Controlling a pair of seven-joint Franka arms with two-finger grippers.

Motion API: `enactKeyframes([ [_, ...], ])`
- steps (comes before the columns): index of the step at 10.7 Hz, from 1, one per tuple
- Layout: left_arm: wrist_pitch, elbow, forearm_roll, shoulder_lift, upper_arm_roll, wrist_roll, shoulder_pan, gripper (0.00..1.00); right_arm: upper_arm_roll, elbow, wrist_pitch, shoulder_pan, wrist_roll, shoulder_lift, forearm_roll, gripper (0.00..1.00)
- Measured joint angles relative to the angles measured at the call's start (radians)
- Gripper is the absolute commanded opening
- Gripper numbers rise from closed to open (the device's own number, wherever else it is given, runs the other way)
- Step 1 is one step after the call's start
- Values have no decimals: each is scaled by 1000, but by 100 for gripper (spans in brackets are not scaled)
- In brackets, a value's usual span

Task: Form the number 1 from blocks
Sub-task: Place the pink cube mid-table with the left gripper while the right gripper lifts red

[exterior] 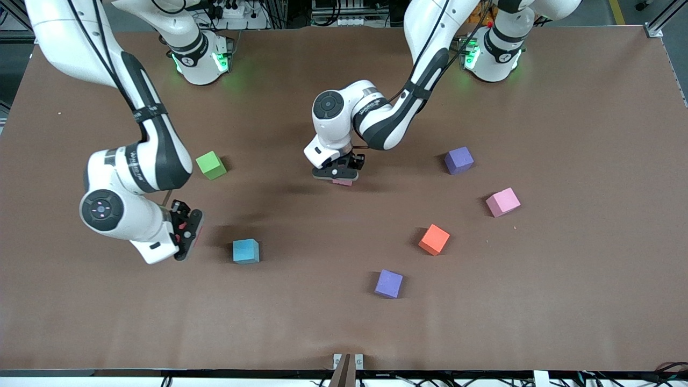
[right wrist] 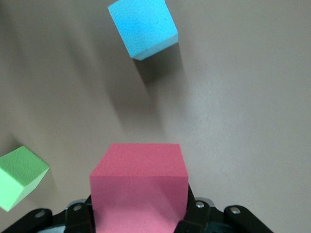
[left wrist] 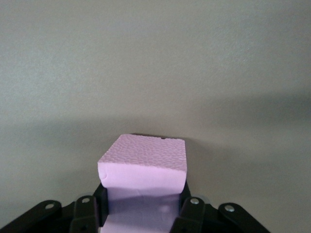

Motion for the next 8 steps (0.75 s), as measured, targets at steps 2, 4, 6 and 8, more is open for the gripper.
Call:
enactKeyframes([
  [2, -2, 22, 0, 21, 0, 0, 0, 8, 0, 0, -11, -9, 0, -10, 0, 0],
  [4, -8, 31, 0, 23, 0, 0, 0, 100, 0, 0, -12, -16, 0, -17, 4, 0],
  [6, -8, 34, 0, 23, 0, 0, 0, 100, 0, 0, -13, -22, 0, -21, 24, 0],
  [8, -8, 41, 0, 23, 1, -7, 1, 100, 0, 0, -12, -38, 1, -21, 34, 0],
])
